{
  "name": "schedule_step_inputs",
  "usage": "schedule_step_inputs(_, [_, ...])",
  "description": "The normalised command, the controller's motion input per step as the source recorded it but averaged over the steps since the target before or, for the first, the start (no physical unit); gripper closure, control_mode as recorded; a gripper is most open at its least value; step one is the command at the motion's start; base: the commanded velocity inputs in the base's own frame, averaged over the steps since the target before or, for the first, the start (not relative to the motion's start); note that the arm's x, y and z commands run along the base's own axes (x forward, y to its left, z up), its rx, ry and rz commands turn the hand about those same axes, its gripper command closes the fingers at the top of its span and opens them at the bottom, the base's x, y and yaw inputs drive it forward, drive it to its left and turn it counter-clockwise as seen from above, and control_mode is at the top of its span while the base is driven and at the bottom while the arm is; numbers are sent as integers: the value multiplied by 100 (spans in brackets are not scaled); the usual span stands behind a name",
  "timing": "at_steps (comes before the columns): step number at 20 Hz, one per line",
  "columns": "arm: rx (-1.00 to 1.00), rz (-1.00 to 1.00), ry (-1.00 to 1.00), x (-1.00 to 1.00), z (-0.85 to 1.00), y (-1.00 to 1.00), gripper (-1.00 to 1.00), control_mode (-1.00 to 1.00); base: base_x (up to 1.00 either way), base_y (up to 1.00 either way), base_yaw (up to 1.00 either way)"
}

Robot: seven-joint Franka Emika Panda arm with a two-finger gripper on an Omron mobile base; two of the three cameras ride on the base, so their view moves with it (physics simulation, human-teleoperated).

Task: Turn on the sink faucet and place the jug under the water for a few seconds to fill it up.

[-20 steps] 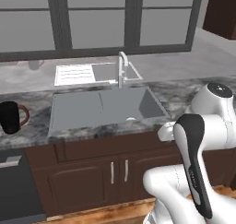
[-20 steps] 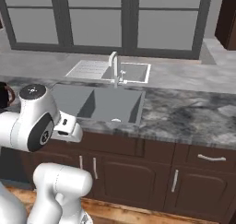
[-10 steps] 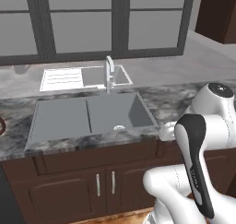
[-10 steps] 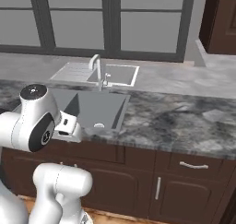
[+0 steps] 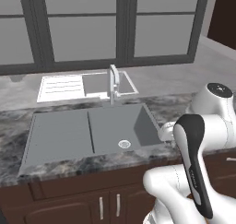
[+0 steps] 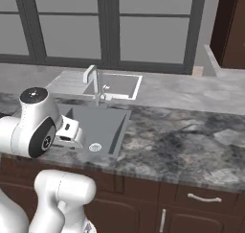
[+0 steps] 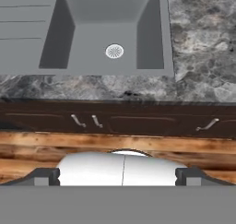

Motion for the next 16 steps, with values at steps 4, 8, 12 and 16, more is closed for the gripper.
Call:
schedule_step_inputs(4, [0,0,0,0,0,0,-100,100,60,-5,0])
schedule_step_inputs(8, [0,0,0,0,0,0,-100,100,57,0,0])
schedule_step_inputs(12, [0,0,0,0,0,0,-100,100,52,0,1])
schedule_step_inputs(16, [0,1,-5,28,-13,0,-100,-100,0,0,0])
